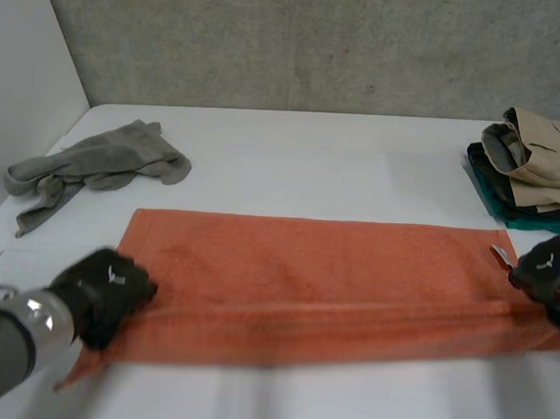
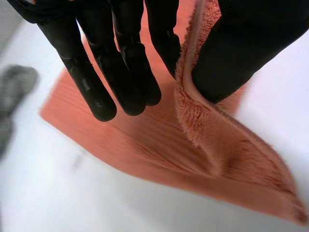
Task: Fold the laundry.
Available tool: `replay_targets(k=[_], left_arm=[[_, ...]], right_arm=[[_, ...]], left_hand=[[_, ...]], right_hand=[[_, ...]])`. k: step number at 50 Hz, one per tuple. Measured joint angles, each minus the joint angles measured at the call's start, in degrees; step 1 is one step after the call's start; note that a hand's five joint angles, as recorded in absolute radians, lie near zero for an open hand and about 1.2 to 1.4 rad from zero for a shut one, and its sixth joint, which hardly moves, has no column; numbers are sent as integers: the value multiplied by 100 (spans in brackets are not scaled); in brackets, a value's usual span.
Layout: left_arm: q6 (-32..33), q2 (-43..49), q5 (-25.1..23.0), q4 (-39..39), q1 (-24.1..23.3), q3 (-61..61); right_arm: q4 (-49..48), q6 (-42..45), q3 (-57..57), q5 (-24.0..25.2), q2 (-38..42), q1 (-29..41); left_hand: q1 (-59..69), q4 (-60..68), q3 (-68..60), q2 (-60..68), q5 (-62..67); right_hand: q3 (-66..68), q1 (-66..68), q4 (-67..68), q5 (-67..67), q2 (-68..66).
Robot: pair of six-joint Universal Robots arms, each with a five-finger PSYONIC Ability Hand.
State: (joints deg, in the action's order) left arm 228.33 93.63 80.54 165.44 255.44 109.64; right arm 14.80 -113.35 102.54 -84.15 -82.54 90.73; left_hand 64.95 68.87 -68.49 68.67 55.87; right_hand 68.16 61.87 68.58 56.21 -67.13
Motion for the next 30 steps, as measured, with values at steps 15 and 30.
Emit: replay_targets(k=[15,30], left_arm=[[-70,2499,194,2657,-497,-2428],[-74,3820,641,2746,-847,-3649]], right_arm=[[-2478,-1231,-1220,-374,2143,487],[-3738,-1189,-1730,-733,3053,778]], left_hand=[[0,0,0,0,0],[-5414,-5578,5486,-5529,-5210]], right_hand=[[0,0,0,0,0],[-5547,-4897,-5583,-5351,5487]])
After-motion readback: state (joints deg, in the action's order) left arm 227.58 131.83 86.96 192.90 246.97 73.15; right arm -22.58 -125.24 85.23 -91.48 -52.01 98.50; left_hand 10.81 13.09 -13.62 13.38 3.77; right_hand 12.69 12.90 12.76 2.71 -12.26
